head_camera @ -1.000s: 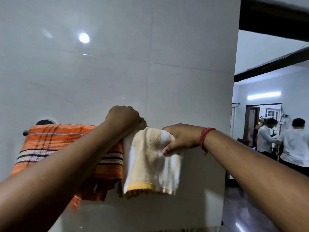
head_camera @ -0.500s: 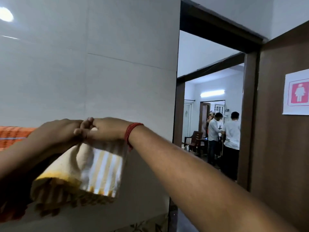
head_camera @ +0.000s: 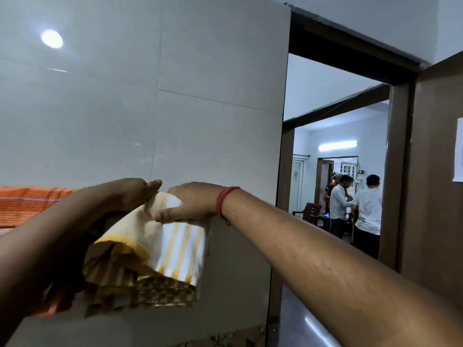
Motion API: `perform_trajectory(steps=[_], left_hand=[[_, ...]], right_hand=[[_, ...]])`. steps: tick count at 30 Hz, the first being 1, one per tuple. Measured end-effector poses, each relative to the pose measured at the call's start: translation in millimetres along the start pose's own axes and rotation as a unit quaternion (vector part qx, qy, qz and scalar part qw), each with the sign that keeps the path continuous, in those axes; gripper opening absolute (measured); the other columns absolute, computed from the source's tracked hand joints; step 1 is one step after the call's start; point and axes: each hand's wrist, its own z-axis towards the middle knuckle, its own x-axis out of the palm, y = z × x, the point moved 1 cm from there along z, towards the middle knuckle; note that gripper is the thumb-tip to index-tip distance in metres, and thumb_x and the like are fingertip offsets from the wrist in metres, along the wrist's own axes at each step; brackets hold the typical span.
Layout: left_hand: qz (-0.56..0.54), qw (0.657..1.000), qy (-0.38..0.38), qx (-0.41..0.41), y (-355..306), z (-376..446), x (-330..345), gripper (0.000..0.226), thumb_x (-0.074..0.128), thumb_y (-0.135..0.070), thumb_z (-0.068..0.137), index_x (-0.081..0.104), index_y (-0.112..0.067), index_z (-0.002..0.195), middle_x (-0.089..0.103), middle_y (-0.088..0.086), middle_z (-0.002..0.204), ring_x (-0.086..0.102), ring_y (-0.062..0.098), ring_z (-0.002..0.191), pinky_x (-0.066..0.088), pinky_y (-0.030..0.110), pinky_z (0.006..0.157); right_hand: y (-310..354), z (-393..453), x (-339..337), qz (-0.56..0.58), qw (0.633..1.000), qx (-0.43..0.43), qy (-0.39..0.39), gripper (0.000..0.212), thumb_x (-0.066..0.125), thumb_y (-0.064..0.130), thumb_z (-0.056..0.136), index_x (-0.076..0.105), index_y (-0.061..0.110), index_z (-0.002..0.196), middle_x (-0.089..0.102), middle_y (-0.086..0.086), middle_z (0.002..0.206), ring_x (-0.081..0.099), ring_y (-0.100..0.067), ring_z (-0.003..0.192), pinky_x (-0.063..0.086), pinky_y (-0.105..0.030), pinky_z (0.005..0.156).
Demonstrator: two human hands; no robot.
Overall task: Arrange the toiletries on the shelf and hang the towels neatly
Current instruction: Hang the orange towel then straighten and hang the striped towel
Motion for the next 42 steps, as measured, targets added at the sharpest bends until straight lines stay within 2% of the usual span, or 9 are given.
perform_trajectory(steps=[3,6,9,12,17,23,29,34,42], left_hand=[[-0.006,1.0,0.009,0.002,-6,0,-1,0.065,0.02,-0.046,0.107,0.063,-0.001,0.125,0.056,0.021,0.141,0.05,0.031,0.132,0.033,0.033,0.107],[0.1,0.994,-0.05,-0.02,-14,-5,-3,0.063,0.019,-0.05,0.106,0.057,-0.008,0.135,0.051,0.018,0.147,0.046,0.032,0.136,0.033,0.037,0.11],[0.185,0.961,-0.2,0.046,-20,-16,4,0.048,0.027,-0.047,0.105,0.062,-0.016,0.115,0.065,0.016,0.121,0.062,0.034,0.111,0.047,0.039,0.091],[0.093,0.966,-0.226,0.085,-13,-24,18,0.049,0.023,-0.052,0.104,0.057,-0.018,0.096,0.067,0.014,0.101,0.063,0.035,0.094,0.049,0.041,0.082],[0.114,0.939,-0.275,0.171,3,-26,21,0.038,0.028,-0.053,0.1,0.044,-0.018,0.101,0.064,0.011,0.081,0.063,0.038,0.078,0.05,0.042,0.067],[0.156,0.933,-0.253,0.204,11,-33,9,0.029,0.04,-0.048,0.1,0.041,-0.019,0.098,0.064,0.007,0.083,0.052,0.032,0.069,0.046,0.038,0.063],[0.156,0.924,-0.293,0.192,14,-46,-8,0.021,0.044,-0.038,0.099,0.047,-0.02,0.089,0.063,0.001,0.091,0.06,0.029,0.083,0.042,0.036,0.063],[0.149,0.952,-0.205,0.172,23,-53,-20,0.013,0.051,-0.038,0.093,0.051,-0.026,0.087,0.06,-0.006,0.093,0.055,0.02,0.082,0.038,0.033,0.066],[0.147,0.952,-0.194,0.184,24,-58,-21,0.015,0.053,-0.037,0.095,0.049,-0.023,0.089,0.055,-0.001,0.099,0.053,0.022,0.1,0.035,0.033,0.074]], right_hand=[[-8,-3,4,0.002,0.999,0.044,-0.022,0.054,0.05,0.075,0.084,0.062,0.023,0.095,0.068,0.006,0.085,0.063,-0.012,0.081,0.051,-0.033,0.075],[-2,-2,7,0.016,0.997,0.063,-0.032,0.061,0.047,0.08,0.081,0.064,0.021,0.088,0.068,0.004,0.084,0.064,-0.014,0.08,0.053,-0.037,0.075],[2,-1,1,-0.025,0.996,0.077,-0.022,0.05,0.053,0.065,0.087,0.061,0.016,0.093,0.066,0.002,0.091,0.062,-0.018,0.085,0.048,-0.033,0.068],[7,2,-3,-0.099,0.993,0.059,-0.005,0.041,0.053,0.056,0.09,0.055,0.017,0.103,0.063,-0.001,0.098,0.06,-0.02,0.087,0.043,-0.03,0.064],[2,0,11,-0.073,0.995,0.026,-0.065,0.053,0.062,0.054,0.088,0.053,0.021,0.129,0.063,0.004,0.108,0.057,-0.015,0.089,0.037,-0.027,0.061],[-3,5,12,-0.046,0.997,0.029,-0.05,0.065,0.062,0.065,0.081,0.049,0.027,0.131,0.064,0.004,0.118,0.06,-0.017,0.101,0.051,-0.037,0.083],[-3,4,10,-0.034,0.998,0.043,-0.045,0.055,0.062,0.069,0.078,0.053,0.027,0.113,0.063,0.008,0.104,0.059,-0.015,0.092,0.052,-0.041,0.083],[0,2,9,-0.026,0.998,0.037,-0.048,0.051,0.062,0.068,0.08,0.053,0.028,0.111,0.063,0.008,0.104,0.058,-0.015,0.093,0.052,-0.041,0.083],[8,-3,9,-0.042,0.996,0.058,-0.05,0.051,0.061,0.065,0.082,0.051,0.026,0.113,0.062,0.005,0.11,0.059,-0.018,0.095,0.051,-0.039,0.081]])
